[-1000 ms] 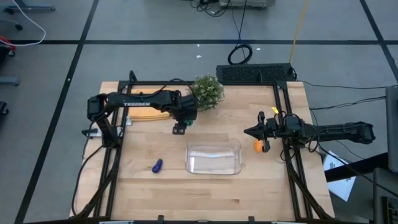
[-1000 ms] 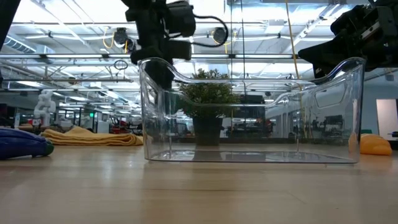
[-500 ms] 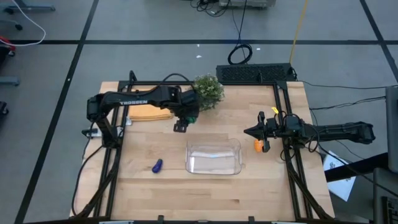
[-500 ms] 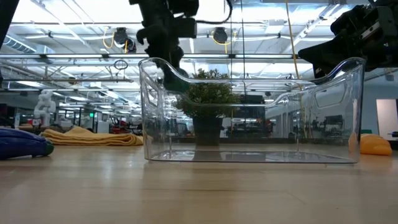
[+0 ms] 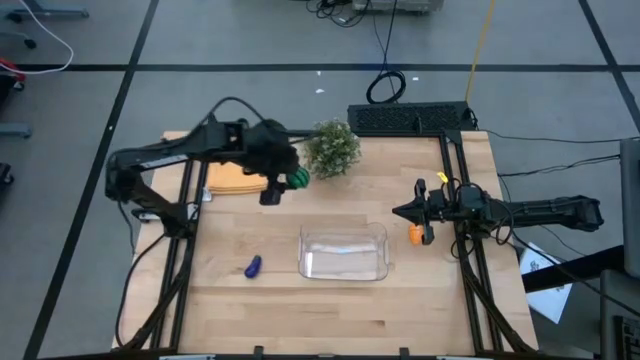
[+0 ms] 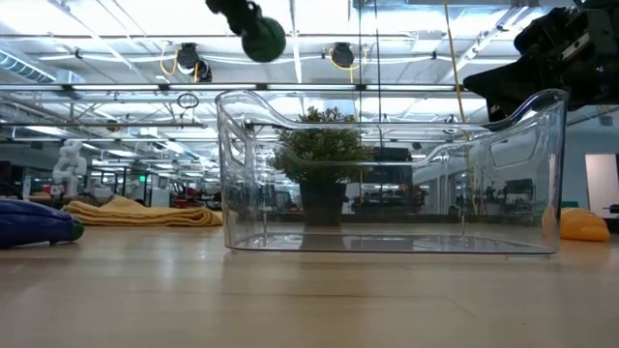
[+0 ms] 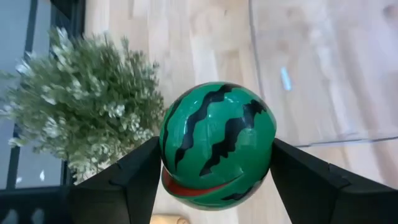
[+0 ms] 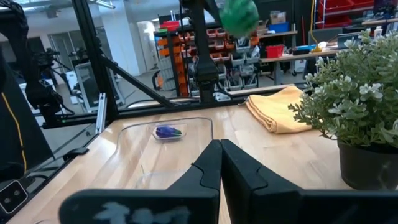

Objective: Pick and placing Produce into tupperware
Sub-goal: Put the watermelon into the transparent bin

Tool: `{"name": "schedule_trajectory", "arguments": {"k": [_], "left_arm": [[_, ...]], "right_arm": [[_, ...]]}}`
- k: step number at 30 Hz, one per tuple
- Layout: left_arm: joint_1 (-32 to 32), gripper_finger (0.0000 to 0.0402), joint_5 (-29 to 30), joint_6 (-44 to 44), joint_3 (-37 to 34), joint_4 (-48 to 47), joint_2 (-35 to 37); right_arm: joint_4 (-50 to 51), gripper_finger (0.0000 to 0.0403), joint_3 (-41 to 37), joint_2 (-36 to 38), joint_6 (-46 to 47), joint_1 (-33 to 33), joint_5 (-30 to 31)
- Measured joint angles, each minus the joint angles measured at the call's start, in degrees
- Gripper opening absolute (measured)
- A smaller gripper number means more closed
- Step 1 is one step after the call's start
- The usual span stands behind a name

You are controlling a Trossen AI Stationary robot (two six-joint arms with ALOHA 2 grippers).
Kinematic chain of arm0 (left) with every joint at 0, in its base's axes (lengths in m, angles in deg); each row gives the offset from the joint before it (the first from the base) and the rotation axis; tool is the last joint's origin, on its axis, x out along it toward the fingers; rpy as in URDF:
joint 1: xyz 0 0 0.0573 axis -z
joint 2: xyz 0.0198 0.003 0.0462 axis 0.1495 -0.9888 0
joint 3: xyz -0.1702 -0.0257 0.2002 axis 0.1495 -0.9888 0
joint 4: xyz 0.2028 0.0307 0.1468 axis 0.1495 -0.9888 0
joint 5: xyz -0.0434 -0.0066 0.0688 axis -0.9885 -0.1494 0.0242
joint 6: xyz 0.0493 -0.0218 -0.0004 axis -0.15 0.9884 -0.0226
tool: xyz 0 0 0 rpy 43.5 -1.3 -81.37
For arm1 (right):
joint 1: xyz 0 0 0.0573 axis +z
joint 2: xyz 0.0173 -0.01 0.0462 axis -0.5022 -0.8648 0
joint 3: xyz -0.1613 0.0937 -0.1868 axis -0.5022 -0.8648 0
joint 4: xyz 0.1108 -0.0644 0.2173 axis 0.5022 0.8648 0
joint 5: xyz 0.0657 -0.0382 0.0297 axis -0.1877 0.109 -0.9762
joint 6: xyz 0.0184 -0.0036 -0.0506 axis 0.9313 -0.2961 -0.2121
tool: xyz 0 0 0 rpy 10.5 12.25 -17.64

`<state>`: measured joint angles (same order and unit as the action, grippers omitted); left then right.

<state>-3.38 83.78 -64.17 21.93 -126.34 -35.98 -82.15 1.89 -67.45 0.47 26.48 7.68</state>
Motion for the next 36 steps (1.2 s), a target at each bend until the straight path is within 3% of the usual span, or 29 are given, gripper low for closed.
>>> {"name": "schedule_trajectory", "arguments": {"k": [7,16,20,26,36], "left_arm": [[0.49,0.0264,-3.28,-0.03,-0.09,0.15,6.45],[0.45,0.0264,-2.65,0.62,-4.70,1.62,14.78],[0.80,0.0264,-2.74,2.41,-10.05,7.24,19.90],[2.25,0.0264,-2.82,7.06,-20.00,22.79,27.49],[2.79,0.0264,-3.19,11.01,-32.61,35.50,37.55]], "right_arm": [[-0.26,0.0000,0.00,-0.04,0.02,-0.01,0.00],[-0.24,0.0000,0.00,-0.04,0.04,0.00,0.00],[-0.25,0.0000,0.00,-0.04,0.02,-0.02,0.00],[-0.26,0.0000,0.00,-0.04,0.04,-0.01,0.00],[-0.27,0.0000,0.00,-0.04,0.24,-0.01,0.00]]}}
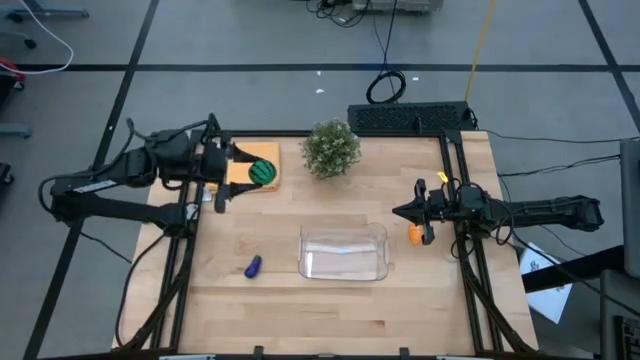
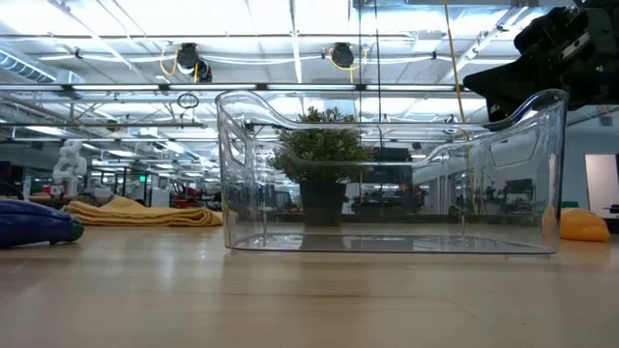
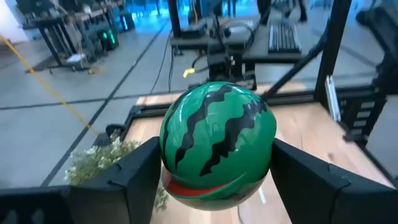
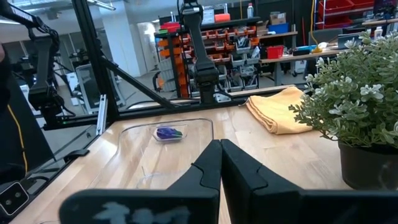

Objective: Pick and placing Produce into tupperware
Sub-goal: Put the watermelon into the transparent bin

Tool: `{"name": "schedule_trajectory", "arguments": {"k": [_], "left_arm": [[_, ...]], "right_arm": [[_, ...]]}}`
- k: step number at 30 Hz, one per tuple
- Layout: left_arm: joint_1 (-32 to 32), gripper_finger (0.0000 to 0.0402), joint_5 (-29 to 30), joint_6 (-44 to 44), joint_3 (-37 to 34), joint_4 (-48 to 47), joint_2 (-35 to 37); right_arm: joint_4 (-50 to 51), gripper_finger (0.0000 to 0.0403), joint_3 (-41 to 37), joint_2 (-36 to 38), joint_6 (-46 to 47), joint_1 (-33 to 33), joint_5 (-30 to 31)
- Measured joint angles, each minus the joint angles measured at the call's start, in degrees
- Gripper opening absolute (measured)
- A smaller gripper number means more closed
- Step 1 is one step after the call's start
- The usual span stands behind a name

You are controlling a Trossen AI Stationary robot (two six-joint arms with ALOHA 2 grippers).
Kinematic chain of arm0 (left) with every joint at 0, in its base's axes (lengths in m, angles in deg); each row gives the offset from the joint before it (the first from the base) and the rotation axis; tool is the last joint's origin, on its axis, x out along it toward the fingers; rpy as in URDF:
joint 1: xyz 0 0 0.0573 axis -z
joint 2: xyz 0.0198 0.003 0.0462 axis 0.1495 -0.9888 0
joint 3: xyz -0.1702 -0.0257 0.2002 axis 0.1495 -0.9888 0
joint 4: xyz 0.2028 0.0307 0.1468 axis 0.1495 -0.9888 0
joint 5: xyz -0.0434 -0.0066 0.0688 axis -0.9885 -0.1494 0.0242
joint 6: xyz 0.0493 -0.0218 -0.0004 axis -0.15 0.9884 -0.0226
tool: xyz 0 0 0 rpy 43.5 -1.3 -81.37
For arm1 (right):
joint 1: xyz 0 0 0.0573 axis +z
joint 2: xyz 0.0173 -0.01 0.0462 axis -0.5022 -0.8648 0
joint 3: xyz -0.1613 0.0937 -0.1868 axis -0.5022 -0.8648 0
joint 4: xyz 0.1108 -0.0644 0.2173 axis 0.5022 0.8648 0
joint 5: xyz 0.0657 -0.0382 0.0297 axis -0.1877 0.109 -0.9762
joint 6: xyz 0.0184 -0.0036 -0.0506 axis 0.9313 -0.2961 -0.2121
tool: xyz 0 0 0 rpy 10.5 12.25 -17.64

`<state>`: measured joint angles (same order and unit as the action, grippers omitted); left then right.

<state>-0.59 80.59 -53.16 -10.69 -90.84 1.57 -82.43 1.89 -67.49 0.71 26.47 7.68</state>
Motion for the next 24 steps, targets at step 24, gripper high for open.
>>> {"name": "schedule_trajectory", "arguments": {"k": [24], "left_arm": [[2.18,0.0264,-4.34,4.32,-27.50,25.54,12.40]], "right_arm": [[0.04,0.0000,0.00,0.00,-0.39,0.01,0.00]]}}
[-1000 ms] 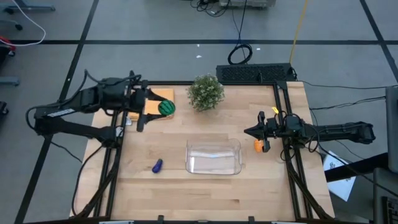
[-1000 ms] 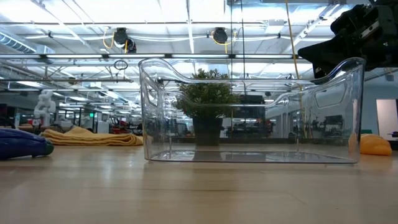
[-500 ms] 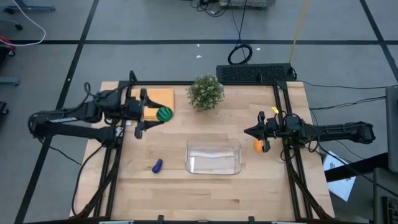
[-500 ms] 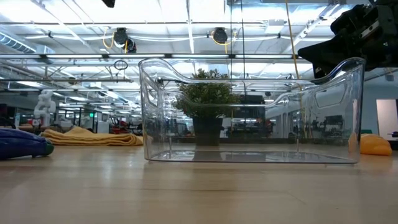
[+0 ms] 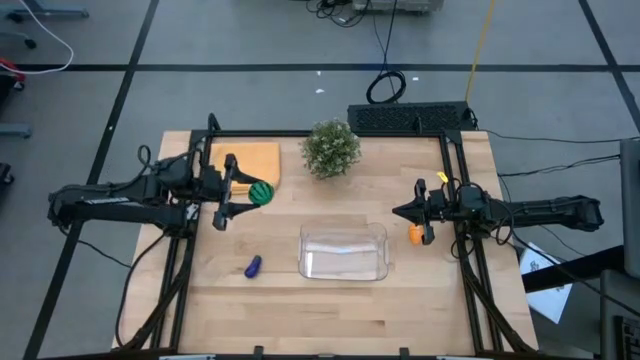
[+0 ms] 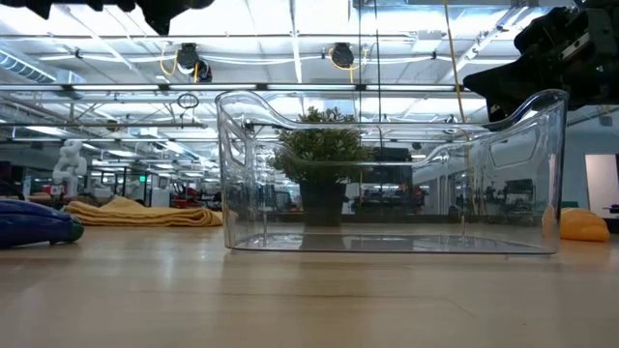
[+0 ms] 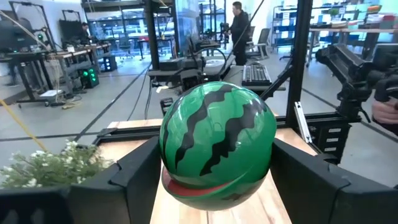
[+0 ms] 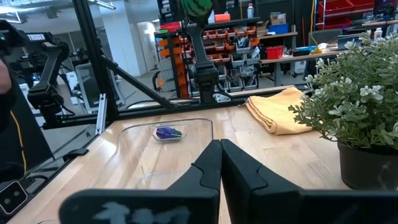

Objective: Pick and placing Produce into tupperware
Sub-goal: Put the watermelon into the transparent bin

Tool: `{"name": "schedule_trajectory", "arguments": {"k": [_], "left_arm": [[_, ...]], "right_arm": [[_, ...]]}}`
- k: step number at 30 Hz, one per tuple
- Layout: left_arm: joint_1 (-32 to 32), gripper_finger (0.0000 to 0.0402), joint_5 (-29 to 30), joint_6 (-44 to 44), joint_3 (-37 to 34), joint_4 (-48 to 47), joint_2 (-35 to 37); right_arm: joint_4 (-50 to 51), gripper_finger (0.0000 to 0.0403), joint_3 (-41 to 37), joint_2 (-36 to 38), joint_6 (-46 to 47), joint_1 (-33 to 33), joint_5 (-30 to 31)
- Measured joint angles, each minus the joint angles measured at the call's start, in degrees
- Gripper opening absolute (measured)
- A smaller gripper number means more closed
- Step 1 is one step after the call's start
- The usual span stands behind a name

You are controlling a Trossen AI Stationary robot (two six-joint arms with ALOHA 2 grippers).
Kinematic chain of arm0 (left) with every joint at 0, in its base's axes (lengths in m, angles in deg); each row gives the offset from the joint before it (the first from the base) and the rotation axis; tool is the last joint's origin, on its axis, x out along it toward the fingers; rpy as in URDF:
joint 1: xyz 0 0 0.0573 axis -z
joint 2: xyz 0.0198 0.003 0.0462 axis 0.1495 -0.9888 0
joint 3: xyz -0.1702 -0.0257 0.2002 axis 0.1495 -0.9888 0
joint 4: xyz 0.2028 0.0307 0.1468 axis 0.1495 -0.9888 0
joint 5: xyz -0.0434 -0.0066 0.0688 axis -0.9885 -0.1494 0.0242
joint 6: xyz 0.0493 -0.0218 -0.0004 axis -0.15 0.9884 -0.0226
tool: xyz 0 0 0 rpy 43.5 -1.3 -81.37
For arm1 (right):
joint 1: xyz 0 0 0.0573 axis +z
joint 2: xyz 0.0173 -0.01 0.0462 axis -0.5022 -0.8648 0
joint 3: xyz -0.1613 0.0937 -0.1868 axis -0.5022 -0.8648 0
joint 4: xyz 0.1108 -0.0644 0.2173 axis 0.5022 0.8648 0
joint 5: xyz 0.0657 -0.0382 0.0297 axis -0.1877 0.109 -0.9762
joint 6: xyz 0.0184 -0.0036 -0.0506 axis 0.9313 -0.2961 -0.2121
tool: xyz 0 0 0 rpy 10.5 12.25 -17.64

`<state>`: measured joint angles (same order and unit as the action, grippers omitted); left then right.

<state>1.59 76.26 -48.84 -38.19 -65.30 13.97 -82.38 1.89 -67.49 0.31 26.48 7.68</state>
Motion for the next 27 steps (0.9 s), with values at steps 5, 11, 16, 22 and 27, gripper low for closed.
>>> {"name": "schedule_trajectory", "arguments": {"k": [5,11,16,22,27], "left_arm": [[0.00,0.0264,-0.08,0.49,-5.60,2.84,0.97],[0.00,0.0264,-3.31,2.17,-10.45,9.80,1.39],[0.00,0.0264,-3.34,3.38,-11.20,10.47,1.52],[0.17,0.0264,0.03,4.48,-11.41,7.93,2.52],[1.94,0.0264,4.26,4.03,-11.43,4.46,3.93]], "right_arm": [[0.01,0.0000,0.00,0.00,0.00,0.00,0.00],[0.00,0.0000,0.00,-0.02,0.00,0.00,0.00],[0.00,0.0000,0.00,-0.04,0.01,-0.01,0.04],[0.04,0.0000,0.00,-0.09,0.15,0.00,0.11],[0.22,0.0000,0.00,-0.11,0.18,0.00,0.15]]}}
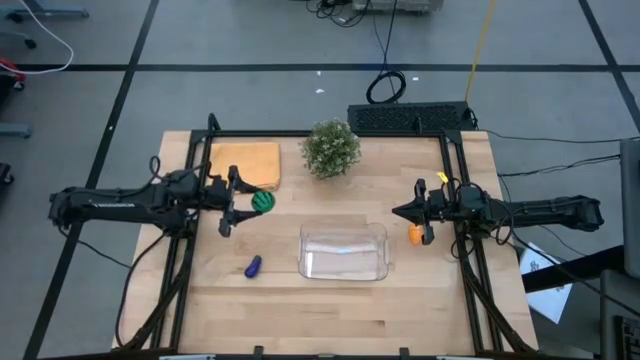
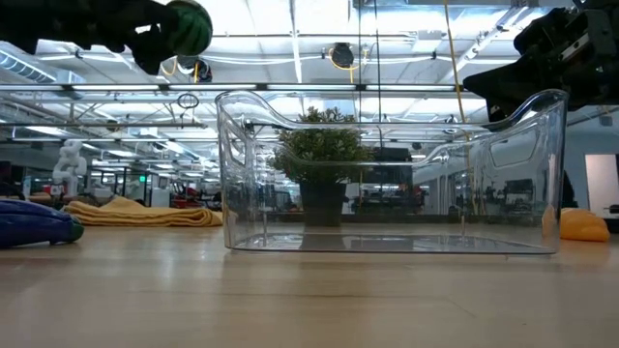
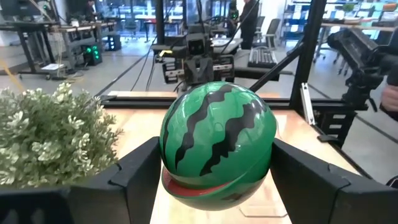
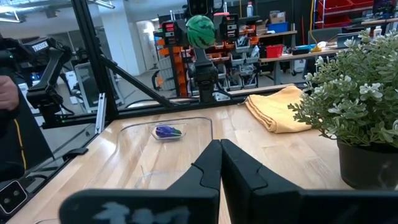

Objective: Pick and placing Produce into tupperware
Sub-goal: Put the watermelon into the transparent bin

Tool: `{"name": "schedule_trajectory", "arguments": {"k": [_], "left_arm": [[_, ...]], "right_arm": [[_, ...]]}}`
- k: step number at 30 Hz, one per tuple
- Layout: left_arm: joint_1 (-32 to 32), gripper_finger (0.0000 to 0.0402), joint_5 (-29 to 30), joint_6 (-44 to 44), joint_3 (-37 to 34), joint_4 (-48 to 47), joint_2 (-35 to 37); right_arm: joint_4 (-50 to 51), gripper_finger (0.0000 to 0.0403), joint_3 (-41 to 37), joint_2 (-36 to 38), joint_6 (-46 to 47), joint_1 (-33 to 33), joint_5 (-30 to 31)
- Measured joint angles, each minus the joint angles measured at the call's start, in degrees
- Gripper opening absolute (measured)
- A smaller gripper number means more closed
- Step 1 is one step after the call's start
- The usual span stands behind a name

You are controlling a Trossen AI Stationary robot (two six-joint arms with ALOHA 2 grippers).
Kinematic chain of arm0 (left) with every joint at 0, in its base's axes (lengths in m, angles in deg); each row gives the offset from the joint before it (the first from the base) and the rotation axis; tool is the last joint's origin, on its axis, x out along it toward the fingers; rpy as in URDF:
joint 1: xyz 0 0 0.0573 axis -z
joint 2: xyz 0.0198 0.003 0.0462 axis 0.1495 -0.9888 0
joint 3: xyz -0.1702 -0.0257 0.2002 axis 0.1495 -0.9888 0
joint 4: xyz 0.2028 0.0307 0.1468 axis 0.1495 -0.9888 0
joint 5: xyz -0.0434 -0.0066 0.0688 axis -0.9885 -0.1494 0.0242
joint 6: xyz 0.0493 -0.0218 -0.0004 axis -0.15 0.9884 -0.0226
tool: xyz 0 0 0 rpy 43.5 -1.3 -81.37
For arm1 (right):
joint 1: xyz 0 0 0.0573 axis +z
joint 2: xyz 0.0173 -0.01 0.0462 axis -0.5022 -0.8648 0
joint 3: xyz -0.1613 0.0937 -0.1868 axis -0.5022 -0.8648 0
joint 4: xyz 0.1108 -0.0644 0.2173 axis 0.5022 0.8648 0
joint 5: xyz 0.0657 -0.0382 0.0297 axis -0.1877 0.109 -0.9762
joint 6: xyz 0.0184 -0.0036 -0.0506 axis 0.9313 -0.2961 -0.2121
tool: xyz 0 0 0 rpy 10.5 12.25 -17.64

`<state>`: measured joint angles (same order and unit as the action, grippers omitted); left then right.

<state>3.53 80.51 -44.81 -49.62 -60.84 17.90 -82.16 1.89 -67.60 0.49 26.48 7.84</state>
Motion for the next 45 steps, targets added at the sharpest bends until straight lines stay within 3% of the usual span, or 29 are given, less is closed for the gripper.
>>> {"name": "schedule_trajectory", "arguments": {"k": [8,16,25,45], "left_arm": [[5.20,0.0264,3.36,-2.01,-0.16,-4.64,3.12],[8.32,0.0264,7.24,-3.01,-5.30,-0.35,3.85],[8.42,0.0264,6.21,-4.91,-11.34,9.14,4.26],[8.42,0.0264,5.77,-3.68,-11.39,9.43,4.23]], "right_arm": [[0.02,0.0000,0.00,0.00,0.02,0.00,0.02],[-0.16,0.0000,0.00,0.00,0.04,-0.02,0.02],[-0.20,0.0000,0.00,0.00,0.04,0.00,0.00],[-0.24,0.0000,0.00,0.00,0.04,0.00,0.00]]}}
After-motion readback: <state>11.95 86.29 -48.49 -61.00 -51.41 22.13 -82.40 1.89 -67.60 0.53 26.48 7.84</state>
